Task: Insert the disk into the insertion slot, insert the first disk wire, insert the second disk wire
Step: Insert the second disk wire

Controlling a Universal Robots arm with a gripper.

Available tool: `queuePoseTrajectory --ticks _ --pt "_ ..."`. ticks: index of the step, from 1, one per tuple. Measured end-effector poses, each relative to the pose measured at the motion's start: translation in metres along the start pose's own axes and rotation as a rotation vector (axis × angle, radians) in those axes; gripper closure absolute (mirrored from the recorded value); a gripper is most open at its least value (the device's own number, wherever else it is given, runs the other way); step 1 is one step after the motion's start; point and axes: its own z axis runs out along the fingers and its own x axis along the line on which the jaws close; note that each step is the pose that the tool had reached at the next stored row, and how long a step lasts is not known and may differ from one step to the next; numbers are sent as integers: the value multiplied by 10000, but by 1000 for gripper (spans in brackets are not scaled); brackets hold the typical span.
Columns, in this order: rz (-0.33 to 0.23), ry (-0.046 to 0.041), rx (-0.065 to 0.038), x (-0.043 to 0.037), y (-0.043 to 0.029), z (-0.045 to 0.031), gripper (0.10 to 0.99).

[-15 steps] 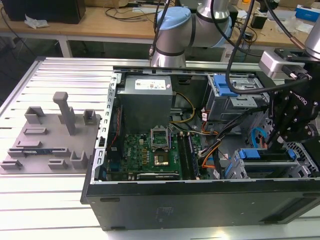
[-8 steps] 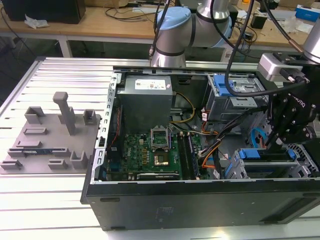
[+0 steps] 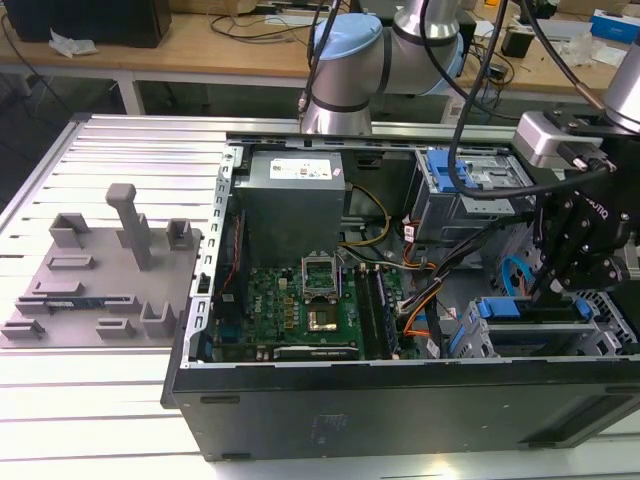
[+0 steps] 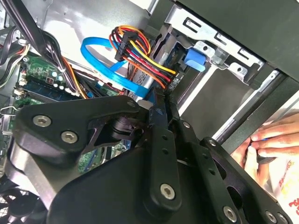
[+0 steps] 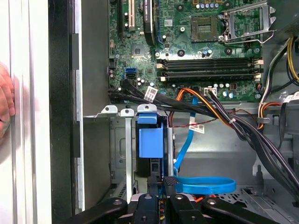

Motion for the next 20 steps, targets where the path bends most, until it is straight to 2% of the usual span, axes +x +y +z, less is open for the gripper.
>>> queuePoseTrajectory --ticks 5,9,10,11,12,13,14,16,17,18,20 --pt "1 -8 -2 6 4 2 914" --pt "1 -4 -1 6 4 -6 675" --pt "0 -1 -1 7 4 -10 675" --pt "1 0 -1 9 4 -24 612" --pt "1 -2 -1 10 5 -41 612" --pt "1 -2 -1 10 6 -86 549" --pt "1 2 -1 7 8 -166 549" --pt "1 21 0 -4 11 -262 565" --pt "1 40 0 -15 13 -322 627" --pt "2 60 1 -22 14 -369 627" --pt "4 97 1 -26 17 -464 753"
